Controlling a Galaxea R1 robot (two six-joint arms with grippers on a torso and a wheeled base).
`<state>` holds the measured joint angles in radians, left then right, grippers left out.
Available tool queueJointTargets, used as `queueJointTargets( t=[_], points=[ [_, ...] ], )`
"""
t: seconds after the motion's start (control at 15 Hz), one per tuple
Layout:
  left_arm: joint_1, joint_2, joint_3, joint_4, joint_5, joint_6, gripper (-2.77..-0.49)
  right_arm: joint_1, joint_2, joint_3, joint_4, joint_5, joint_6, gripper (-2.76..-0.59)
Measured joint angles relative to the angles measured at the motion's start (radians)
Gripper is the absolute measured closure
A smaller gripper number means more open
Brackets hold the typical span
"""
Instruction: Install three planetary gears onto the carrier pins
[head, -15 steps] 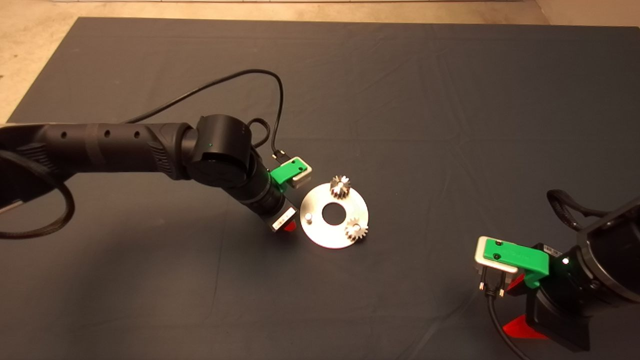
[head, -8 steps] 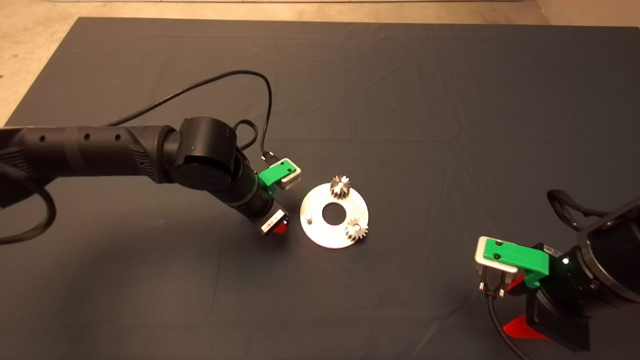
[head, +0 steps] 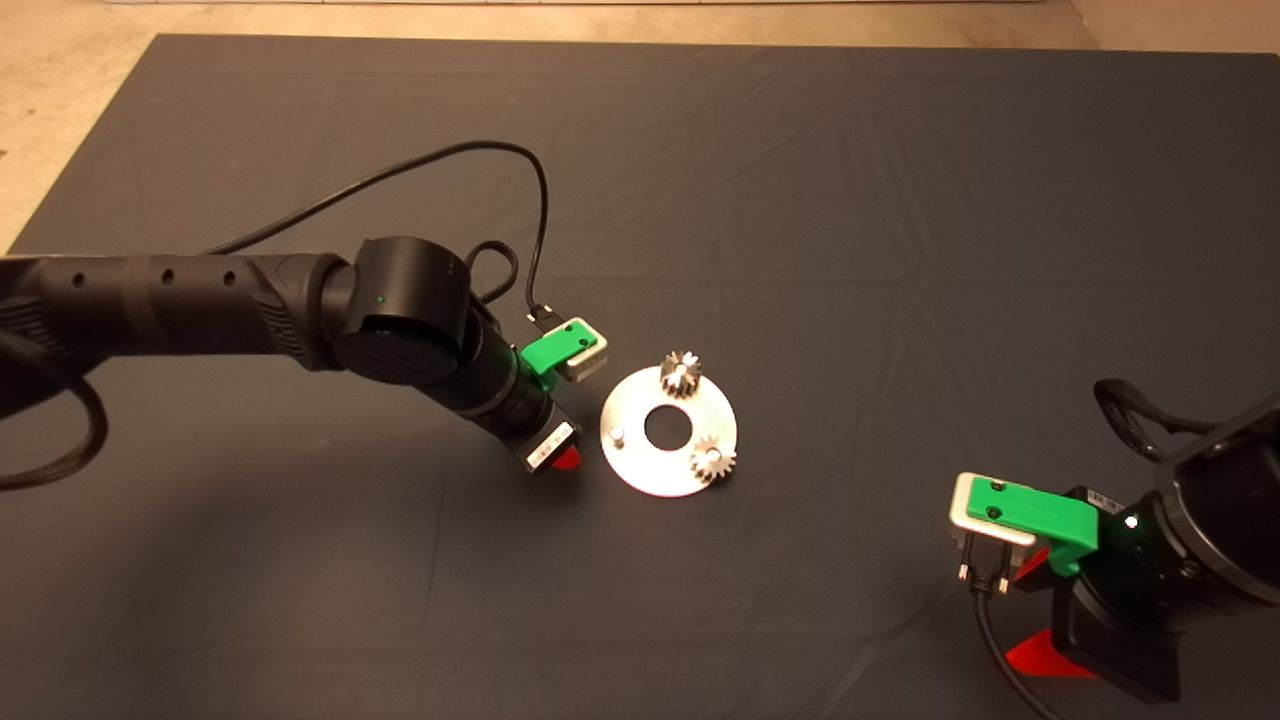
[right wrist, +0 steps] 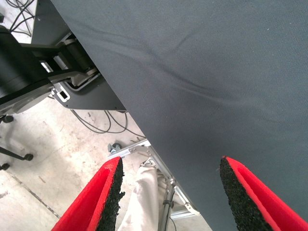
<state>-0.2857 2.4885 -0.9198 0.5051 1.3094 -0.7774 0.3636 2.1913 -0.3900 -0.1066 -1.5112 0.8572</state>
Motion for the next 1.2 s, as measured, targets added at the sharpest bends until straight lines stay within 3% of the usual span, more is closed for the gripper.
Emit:
queueJointTargets(
  t=[0.2, 0.47, 0.67, 0.93, 1.13, 1.2],
  points=[
    [0.0, 0.0, 0.0, 0.001, -0.019, 0.0, -1.75, 0.0, -0.014, 0.0, 0.0, -0.001, 0.0, -1.47],
    [0.003, -0.001, 0.0, 0.018, -0.021, 0.0, -1.75, 0.001, -0.014, 0.0, 0.0, 0.0, 0.0, -1.47],
    [0.038, -0.001, 0.0, 0.043, -0.021, 0.0, -1.75, 0.002, -0.014, 0.0, 0.0, -0.001, 0.0, -1.47],
    [0.053, -0.001, 0.0, 0.068, -0.023, 0.001, -1.75, 0.002, -0.014, 0.0, 0.0, -0.001, 0.0, -1.47],
    [0.053, -0.003, 0.0, 0.071, -0.025, 0.013, -1.67, 0.002, -0.014, 0.0, 0.0, 0.0, 0.0, -1.47],
    [0.053, -0.007, 0.0, 0.071, -0.036, 0.013, -1.67, 0.002, -0.014, 0.0, 0.0, -0.001, 0.0, -1.47]
  ],
)
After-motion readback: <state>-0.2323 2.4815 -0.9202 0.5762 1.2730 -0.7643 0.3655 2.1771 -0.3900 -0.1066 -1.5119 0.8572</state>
